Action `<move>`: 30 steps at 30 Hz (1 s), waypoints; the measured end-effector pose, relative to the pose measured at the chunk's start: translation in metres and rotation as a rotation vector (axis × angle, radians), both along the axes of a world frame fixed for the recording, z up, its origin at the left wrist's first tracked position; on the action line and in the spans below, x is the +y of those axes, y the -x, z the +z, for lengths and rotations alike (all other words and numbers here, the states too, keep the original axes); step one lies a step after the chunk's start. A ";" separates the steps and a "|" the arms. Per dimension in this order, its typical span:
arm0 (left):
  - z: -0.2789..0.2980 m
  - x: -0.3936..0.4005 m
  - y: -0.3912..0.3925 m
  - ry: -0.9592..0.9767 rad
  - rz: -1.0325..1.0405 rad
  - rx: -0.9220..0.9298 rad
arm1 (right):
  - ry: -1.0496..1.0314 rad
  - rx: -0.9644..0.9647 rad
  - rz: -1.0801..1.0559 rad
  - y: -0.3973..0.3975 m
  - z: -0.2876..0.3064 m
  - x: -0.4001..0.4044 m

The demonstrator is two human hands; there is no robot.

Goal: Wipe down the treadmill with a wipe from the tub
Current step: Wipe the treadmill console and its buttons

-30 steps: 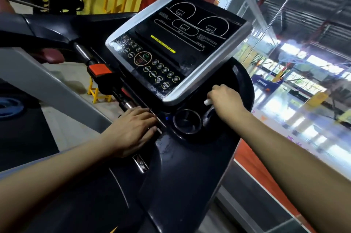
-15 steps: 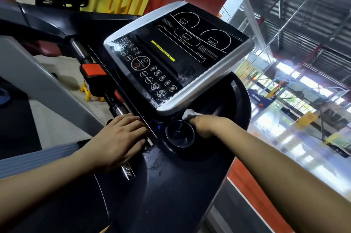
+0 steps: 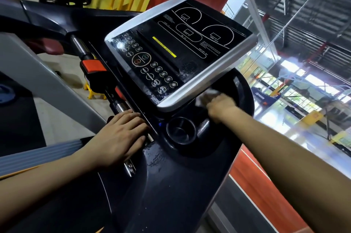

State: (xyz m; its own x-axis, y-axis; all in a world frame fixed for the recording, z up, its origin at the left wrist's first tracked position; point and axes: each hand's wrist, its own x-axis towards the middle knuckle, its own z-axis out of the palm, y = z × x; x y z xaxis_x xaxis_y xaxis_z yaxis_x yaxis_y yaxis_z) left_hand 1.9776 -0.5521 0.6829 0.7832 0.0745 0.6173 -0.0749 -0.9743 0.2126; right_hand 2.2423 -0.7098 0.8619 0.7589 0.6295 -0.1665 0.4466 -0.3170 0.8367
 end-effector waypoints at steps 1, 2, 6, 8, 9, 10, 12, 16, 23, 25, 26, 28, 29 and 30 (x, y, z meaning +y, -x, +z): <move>0.000 0.000 0.000 0.001 -0.001 -0.004 | -0.041 -0.102 -0.036 -0.004 0.007 -0.001; 0.000 0.000 0.000 0.002 -0.001 -0.005 | -0.056 -0.151 -0.056 -0.005 0.010 -0.002; 0.000 0.001 0.001 0.012 -0.014 0.002 | 0.074 0.046 -0.093 0.029 -0.013 -0.001; -0.001 0.002 0.002 0.017 -0.023 0.012 | 0.154 0.214 -0.118 0.054 -0.026 -0.004; 0.000 0.002 0.002 0.016 -0.026 0.015 | 0.221 0.277 -0.170 0.066 -0.032 -0.003; 0.001 0.002 0.002 0.015 -0.025 0.017 | 0.280 0.319 -0.200 0.075 -0.035 -0.002; 0.002 0.002 0.002 0.012 -0.024 0.014 | 0.292 0.413 -0.207 0.089 -0.035 -0.001; 0.002 0.002 0.004 0.023 -0.037 0.013 | 0.100 0.685 -0.179 0.114 -0.020 -0.003; 0.001 -0.003 0.002 0.045 -0.042 -0.014 | -0.605 0.868 -0.053 0.125 -0.060 0.012; 0.000 -0.002 0.000 0.021 -0.045 -0.013 | -0.790 0.901 -0.013 0.126 -0.074 0.021; -0.001 -0.002 0.000 0.011 -0.045 -0.011 | -0.830 0.937 0.004 0.127 -0.075 0.023; -0.002 0.000 0.000 0.006 -0.043 -0.010 | -0.785 0.959 0.036 0.128 -0.064 0.020; -0.002 0.000 0.000 0.011 -0.043 -0.008 | -0.748 0.935 0.031 0.127 -0.057 0.015; -0.002 0.001 0.000 0.018 -0.041 -0.006 | -0.720 0.899 0.028 0.128 -0.048 0.008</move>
